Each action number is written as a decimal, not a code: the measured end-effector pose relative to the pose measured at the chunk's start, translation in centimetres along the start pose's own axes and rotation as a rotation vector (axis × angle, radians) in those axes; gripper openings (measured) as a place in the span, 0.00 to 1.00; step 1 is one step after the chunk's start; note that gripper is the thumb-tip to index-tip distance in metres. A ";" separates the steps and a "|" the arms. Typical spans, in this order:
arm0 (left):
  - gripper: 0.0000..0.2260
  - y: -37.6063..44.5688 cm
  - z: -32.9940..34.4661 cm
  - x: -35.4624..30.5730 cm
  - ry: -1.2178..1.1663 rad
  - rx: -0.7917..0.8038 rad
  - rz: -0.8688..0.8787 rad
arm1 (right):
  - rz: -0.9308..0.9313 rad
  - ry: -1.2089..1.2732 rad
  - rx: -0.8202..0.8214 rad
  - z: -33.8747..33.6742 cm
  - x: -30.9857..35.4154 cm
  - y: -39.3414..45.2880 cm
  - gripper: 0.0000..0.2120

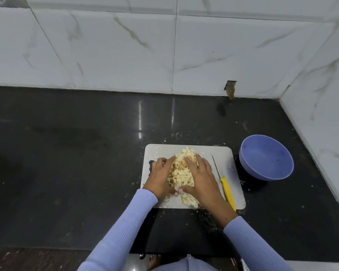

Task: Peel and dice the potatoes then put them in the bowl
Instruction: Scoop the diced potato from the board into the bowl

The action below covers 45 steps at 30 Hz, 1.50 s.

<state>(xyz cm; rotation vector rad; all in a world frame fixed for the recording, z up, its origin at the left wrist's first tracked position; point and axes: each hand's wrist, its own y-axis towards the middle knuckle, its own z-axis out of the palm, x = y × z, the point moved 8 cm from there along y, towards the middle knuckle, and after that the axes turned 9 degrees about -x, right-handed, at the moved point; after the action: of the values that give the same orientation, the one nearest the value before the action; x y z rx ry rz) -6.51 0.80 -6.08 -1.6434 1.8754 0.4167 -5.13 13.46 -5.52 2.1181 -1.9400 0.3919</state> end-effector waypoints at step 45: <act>0.08 2.8 -3.5 -3.6 -0.323 -0.209 -0.064 | 0.247 0.259 0.066 -7.1 -2.7 5.3 0.07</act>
<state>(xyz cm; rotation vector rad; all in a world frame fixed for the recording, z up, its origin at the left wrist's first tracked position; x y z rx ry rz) -9.90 2.02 -1.59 -1.6485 1.5778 0.8225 -10.91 18.04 0.11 1.7629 -2.0597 0.7470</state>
